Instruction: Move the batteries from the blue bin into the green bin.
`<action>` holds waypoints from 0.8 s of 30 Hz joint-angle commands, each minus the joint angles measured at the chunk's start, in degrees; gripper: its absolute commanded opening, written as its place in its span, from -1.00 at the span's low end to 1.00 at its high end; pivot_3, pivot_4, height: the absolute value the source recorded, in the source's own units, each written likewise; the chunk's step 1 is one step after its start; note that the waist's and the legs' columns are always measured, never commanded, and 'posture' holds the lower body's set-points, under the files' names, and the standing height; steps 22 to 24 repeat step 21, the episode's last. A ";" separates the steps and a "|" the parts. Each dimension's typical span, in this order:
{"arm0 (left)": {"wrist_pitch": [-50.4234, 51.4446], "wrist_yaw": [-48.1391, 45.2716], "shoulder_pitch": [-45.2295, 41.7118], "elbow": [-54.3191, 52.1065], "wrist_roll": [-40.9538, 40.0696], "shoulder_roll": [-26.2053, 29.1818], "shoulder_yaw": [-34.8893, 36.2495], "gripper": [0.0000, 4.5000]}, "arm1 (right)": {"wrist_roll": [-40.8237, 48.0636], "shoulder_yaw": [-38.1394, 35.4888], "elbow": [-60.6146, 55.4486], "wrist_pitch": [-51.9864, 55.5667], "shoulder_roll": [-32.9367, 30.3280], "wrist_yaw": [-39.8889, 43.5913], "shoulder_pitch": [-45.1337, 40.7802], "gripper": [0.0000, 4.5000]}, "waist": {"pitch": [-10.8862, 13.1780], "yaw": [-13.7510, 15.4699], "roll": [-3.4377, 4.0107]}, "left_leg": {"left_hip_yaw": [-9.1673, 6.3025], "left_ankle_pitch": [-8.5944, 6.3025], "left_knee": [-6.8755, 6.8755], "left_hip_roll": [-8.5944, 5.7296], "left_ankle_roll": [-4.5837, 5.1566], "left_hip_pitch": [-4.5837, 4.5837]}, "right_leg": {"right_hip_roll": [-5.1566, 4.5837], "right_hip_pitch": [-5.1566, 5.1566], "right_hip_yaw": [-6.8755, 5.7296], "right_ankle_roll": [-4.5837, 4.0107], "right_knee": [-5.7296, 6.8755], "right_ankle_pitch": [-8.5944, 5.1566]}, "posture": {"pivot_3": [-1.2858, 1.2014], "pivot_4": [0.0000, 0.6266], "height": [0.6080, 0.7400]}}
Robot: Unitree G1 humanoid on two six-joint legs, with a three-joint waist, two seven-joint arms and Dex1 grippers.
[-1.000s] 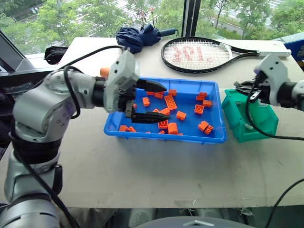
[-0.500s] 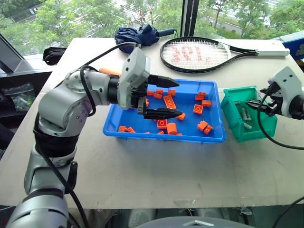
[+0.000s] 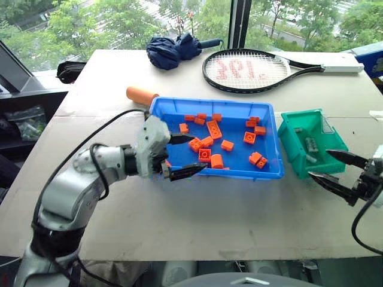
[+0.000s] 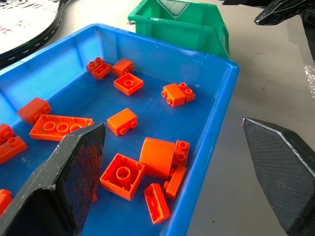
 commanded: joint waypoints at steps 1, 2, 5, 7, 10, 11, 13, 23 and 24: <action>-4.87 -0.17 10.07 -5.29 1.67 0.39 3.33 1.00 | 0.56 -1.85 2.47 -7.15 0.98 5.15 5.84 0.91 | -0.02 -0.04 0.04 | 0.04 0.00 -0.16 0.02 0.00 0.19 | -0.01 0.17 0.06 -0.01 -0.12 -0.02 | 0.03 -0.52 1.00; -5.07 1.01 12.72 -5.92 1.37 -0.57 4.07 1.00 | 0.51 -1.70 3.49 -8.97 1.42 5.98 7.19 0.91 | -0.02 0.08 0.04 | 0.02 0.00 -0.19 0.03 0.00 0.18 | -0.01 0.17 0.05 -0.01 -0.19 -0.02 | 0.03 -0.52 1.00; -8.73 1.13 20.51 -6.09 3.51 -2.00 4.29 1.00 | -1.09 -0.73 7.02 -14.26 1.75 7.94 9.93 0.91 | -0.04 0.14 0.06 | 0.06 -0.01 -0.20 0.05 0.00 0.21 | -0.06 0.22 0.07 0.00 -0.25 0.00 | 0.03 -0.52 1.00; -11.50 1.45 23.50 -5.07 5.52 -2.79 3.84 1.00 | -2.16 0.19 9.03 -16.91 1.65 7.95 10.47 0.91 | -0.05 0.28 0.05 | 0.04 -0.01 -0.21 0.05 0.00 0.31 | -0.14 0.34 0.17 -0.01 -0.27 -0.01 | 0.03 -0.52 1.00; -16.69 1.93 29.15 -3.48 8.28 -5.06 3.14 1.00 | -3.33 0.80 12.10 -19.58 2.09 6.37 10.19 0.91 | -0.17 0.35 0.18 | 0.07 -0.01 -0.21 0.04 0.00 0.33 | -0.13 0.34 0.18 -0.10 -0.31 -0.06 | 0.03 -0.52 1.00; -17.49 1.98 30.26 -3.17 8.67 -5.48 3.03 1.00 | -3.14 0.89 12.59 -19.98 2.13 6.19 10.06 0.91 | -0.18 0.35 0.20 | 0.12 -0.01 -0.21 0.04 0.00 0.34 | -0.13 0.35 0.19 -0.13 -0.31 -0.08 | 0.03 -0.52 1.00; -19.38 -0.10 33.26 -2.52 9.23 -5.00 2.48 1.00 | -2.35 1.00 12.86 -19.83 1.98 5.97 10.16 0.97 | -0.19 0.35 0.23 | 0.11 -0.02 -0.25 0.04 0.01 0.33 | -0.12 0.34 0.23 -0.12 -0.35 -0.07 | 0.03 -0.52 1.00; -22.84 -1.17 33.98 0.02 10.42 -5.22 2.17 1.00 | -2.35 2.22 13.81 -20.01 0.56 6.25 11.06 0.97 | -0.26 0.77 0.32 | 0.10 -0.02 -0.27 0.05 0.01 0.30 | -0.10 0.35 0.18 -0.20 -0.46 -0.12 | 0.03 -0.52 1.00; -22.84 -1.17 33.98 0.02 10.42 -5.22 2.17 1.00 | -2.35 2.22 13.81 -20.01 0.56 6.25 11.06 0.97 | -0.26 0.77 0.32 | 0.10 -0.02 -0.27 0.05 0.01 0.30 | -0.10 0.35 0.18 -0.20 -0.46 -0.12 | 0.03 -0.52 1.00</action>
